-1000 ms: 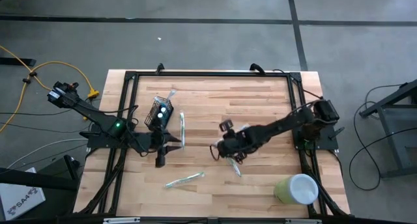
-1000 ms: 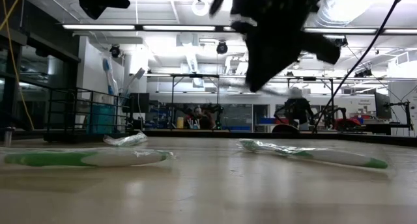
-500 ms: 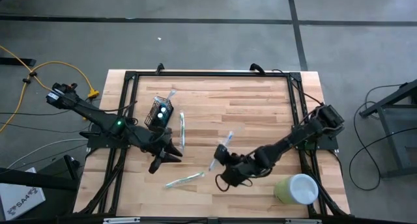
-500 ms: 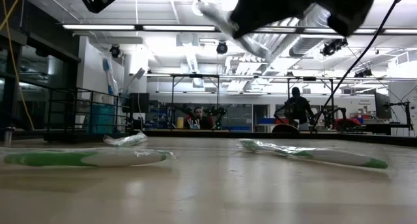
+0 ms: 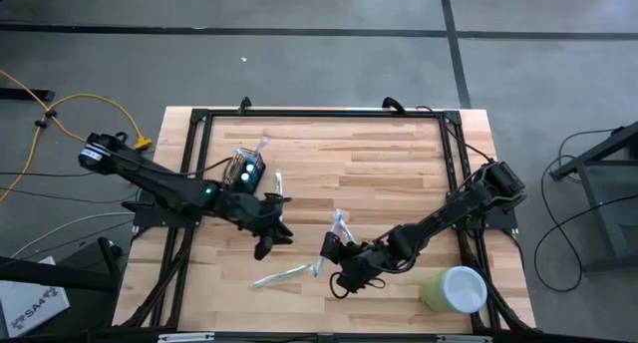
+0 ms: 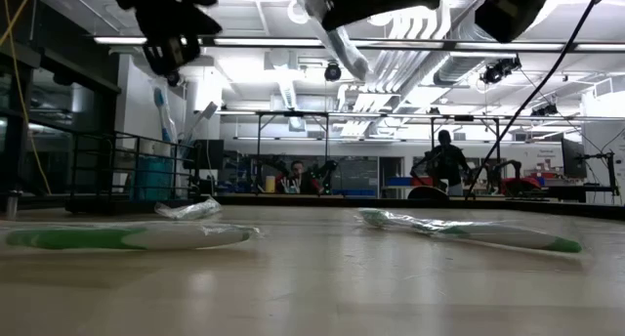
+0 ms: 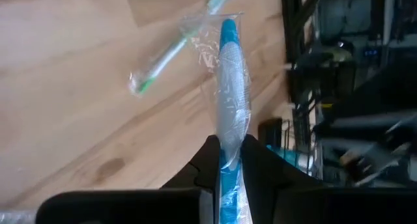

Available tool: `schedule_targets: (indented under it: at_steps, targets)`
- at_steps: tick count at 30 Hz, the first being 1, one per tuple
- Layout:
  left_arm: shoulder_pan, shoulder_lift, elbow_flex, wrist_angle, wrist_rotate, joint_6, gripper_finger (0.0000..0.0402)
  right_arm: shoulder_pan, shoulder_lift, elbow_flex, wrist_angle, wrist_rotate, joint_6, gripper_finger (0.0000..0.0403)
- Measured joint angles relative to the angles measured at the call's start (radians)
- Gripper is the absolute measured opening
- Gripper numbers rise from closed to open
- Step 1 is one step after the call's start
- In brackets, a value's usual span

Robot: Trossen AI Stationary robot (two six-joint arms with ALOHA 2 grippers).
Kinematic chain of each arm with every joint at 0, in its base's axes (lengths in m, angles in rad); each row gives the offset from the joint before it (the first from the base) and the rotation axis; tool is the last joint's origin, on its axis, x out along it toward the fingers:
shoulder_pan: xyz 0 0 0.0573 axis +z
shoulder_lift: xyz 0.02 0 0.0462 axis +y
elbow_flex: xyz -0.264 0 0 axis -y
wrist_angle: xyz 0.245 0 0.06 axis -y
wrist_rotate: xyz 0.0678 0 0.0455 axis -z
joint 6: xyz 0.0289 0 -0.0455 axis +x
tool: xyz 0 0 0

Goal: Pick & Place toothbrushing station
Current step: Put the blue toothbrush into the black wire organizer

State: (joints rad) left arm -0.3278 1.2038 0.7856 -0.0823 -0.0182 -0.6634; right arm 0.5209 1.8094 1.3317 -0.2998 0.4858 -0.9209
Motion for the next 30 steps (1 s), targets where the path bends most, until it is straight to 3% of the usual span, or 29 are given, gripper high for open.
schedule_targets:
  at_steps: [8,15,22,30]
  targets:
    - [0.103,0.084,0.0,0.205,0.266,-0.034,0.0106,-0.002,0.024,0.001,0.013,-0.044,-0.014,0.0033]
    - [0.228,0.09,0.0,0.223,0.546,-0.043,0.0106,0.026,0.053,0.0,0.018,-0.071,-0.062,0.0033]
    - [0.29,0.122,0.0,0.229,0.651,-0.041,0.0106,0.049,0.064,0.0,0.072,-0.072,-0.112,0.0022]
    - [0.294,0.271,0.0,0.37,0.783,-0.062,0.0106,0.034,0.064,0.0,0.104,-0.07,-0.158,0.0]
